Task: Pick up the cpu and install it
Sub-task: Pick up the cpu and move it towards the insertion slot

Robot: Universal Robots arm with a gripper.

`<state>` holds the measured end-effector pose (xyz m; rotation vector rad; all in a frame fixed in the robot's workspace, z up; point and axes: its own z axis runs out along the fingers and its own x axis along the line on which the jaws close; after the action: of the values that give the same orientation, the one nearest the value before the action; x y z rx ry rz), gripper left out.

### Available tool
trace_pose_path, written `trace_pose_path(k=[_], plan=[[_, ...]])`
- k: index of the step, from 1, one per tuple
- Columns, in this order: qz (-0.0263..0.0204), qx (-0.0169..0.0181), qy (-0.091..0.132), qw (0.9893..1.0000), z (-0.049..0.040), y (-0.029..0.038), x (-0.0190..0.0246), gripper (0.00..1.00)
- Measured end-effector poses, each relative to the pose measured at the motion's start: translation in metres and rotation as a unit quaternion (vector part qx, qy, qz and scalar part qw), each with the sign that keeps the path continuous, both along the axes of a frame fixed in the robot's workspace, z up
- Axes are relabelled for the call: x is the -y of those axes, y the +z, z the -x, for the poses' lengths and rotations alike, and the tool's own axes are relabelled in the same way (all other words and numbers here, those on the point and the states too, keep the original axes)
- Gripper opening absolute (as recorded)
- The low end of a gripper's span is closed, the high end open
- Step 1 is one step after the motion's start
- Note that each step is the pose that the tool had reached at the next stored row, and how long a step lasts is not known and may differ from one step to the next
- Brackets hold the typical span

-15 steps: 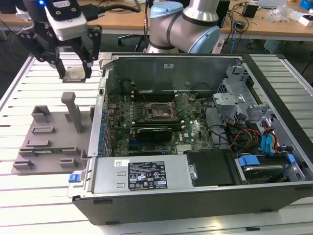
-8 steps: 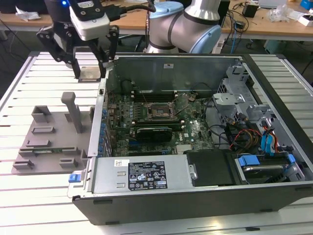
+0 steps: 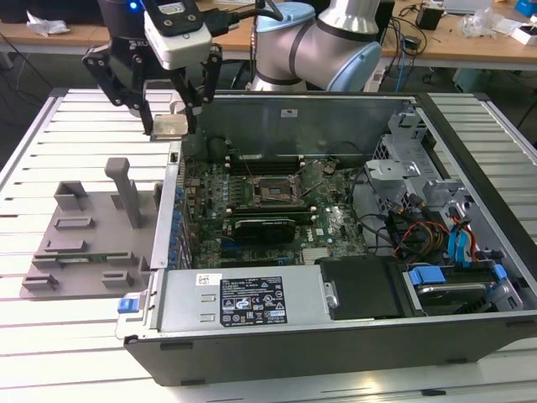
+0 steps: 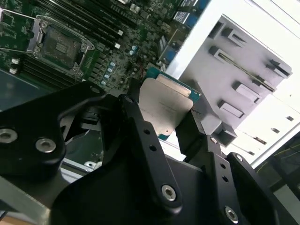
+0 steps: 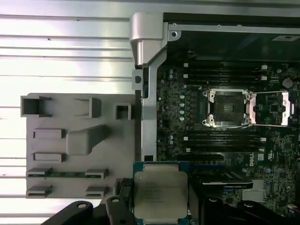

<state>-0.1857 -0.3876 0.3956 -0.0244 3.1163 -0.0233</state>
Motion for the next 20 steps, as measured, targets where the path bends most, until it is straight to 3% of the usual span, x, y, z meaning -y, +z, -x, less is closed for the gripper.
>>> trace_pose_path(k=[16,17,20], plan=[[0.0003,-0.0003,0.0,1.0,-0.0452,0.0,-0.0005,0.55],[0.0004,-0.0003,0.0,1.0,-0.0518,0.0,-0.0005,0.55],[0.0006,-0.0004,0.0,1.0,-0.0603,0.0,-0.0007,0.55]])
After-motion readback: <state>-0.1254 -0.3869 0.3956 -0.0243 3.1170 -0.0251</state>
